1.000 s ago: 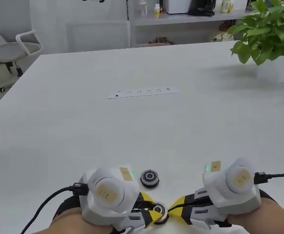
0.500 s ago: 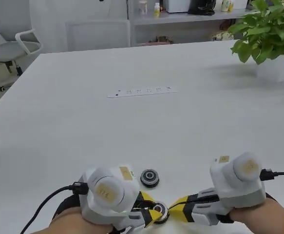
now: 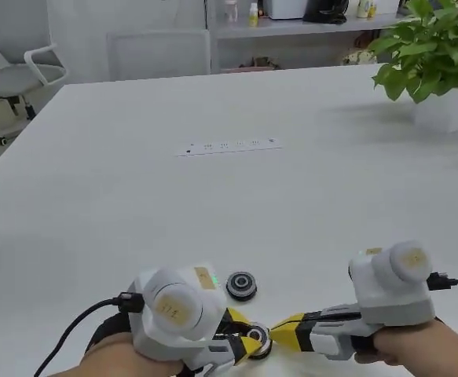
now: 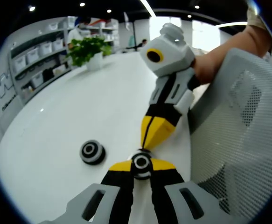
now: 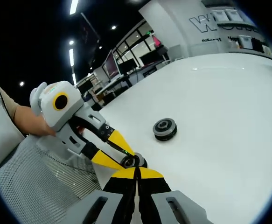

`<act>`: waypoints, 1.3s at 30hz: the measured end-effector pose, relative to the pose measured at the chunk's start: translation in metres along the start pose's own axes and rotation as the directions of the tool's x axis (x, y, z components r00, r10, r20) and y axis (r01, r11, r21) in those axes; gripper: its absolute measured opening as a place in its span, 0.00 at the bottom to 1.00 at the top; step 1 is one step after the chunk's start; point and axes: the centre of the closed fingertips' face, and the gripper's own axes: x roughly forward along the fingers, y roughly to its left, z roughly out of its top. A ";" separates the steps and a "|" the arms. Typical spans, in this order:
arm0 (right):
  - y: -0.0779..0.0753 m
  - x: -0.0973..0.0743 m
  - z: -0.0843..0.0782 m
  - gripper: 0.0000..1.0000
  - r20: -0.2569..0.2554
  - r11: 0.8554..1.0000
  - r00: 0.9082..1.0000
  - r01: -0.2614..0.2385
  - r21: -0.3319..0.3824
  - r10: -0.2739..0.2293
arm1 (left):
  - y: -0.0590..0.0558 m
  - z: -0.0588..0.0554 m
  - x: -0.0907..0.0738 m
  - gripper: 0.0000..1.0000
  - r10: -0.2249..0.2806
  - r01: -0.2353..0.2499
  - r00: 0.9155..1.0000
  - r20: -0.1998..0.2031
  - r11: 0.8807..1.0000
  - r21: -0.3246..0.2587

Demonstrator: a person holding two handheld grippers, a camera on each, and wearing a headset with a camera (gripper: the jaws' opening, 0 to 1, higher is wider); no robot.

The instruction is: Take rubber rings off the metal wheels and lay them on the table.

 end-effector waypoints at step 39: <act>0.017 0.002 0.015 0.00 0.043 0.992 0.996 -0.078 -0.096 0.082 | -0.003 0.007 -0.008 0.17 -0.019 0.019 1.000 -0.012 1.000 0.003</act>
